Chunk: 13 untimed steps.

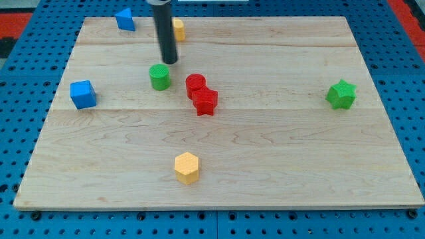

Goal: Move the green star closer to green circle

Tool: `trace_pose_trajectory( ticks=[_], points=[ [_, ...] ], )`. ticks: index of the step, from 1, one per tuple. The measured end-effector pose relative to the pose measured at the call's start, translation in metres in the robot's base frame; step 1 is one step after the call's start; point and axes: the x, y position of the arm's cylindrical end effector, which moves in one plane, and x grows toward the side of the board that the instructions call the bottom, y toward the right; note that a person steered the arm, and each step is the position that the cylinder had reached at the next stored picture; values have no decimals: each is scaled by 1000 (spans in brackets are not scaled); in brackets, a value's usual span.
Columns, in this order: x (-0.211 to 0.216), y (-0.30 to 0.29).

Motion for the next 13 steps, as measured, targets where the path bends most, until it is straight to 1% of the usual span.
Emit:
trace_pose_trajectory(
  ticks=[1,2,3,4,5,6,7,8,9,10,11,12,13],
  points=[
    [22,5],
    [54,-51],
    [62,-112],
    [63,-119],
    [39,-93],
    [-33,-7],
    [-25,131],
    [6,277],
    [58,335],
    [141,296],
    [139,253],
    [95,253],
    [50,220]
  ],
)
